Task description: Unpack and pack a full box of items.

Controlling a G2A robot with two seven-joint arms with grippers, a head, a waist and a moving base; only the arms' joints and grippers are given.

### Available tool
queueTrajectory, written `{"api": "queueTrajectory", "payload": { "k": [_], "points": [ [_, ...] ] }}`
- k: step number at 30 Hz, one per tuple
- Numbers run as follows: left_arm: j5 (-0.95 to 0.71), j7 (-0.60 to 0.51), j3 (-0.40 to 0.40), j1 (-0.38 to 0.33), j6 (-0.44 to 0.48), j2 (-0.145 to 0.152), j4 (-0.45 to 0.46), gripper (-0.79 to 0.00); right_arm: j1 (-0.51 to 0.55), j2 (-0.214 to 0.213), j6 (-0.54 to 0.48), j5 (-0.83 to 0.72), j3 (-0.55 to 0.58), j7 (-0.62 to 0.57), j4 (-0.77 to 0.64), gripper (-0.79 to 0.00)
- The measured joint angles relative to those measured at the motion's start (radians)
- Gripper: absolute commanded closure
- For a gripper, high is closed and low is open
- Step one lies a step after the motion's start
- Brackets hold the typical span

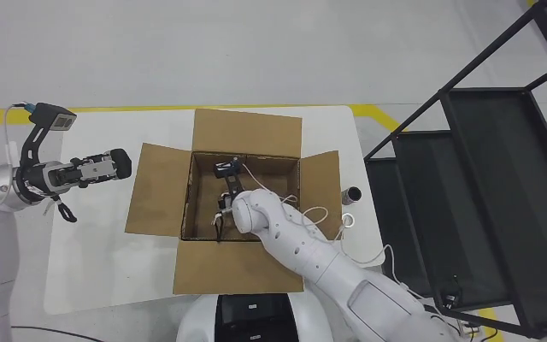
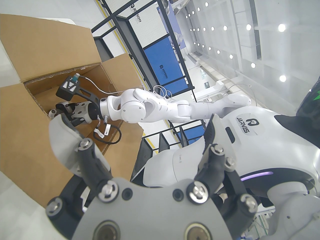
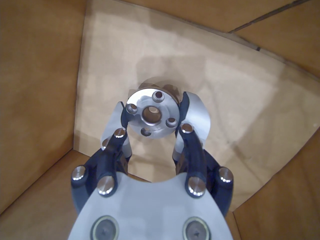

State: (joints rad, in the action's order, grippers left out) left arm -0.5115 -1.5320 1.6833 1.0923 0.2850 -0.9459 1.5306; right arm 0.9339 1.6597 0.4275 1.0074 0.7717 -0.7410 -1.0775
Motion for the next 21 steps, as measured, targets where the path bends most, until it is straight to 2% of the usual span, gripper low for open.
{"api": "queueTrajectory", "payload": {
  "k": [5, 10, 16, 21],
  "points": [
    [0.000, 0.000, 0.000, 0.000, 0.000, 0.000, 0.000, -0.785, 0.046, -0.017, 0.009, 0.071, 0.010, -0.041, -0.116, 0.000],
    [0.000, 0.000, 0.000, 0.000, 0.000, 0.000, 0.000, -0.785, 0.135, -0.054, -0.012, 0.178, 0.056, -0.146, -0.324, 0.000],
    [0.000, 0.000, 0.000, 0.000, 0.000, 0.000, 0.000, -0.785, 0.280, -0.102, -0.114, 0.228, 0.162, -0.269, -0.643, 0.000],
    [0.000, 0.000, 0.000, 0.000, 0.000, 0.000, 0.000, -0.785, 0.378, -0.124, -0.205, 0.178, 0.241, -0.252, -0.829, 0.000]
  ]
}}
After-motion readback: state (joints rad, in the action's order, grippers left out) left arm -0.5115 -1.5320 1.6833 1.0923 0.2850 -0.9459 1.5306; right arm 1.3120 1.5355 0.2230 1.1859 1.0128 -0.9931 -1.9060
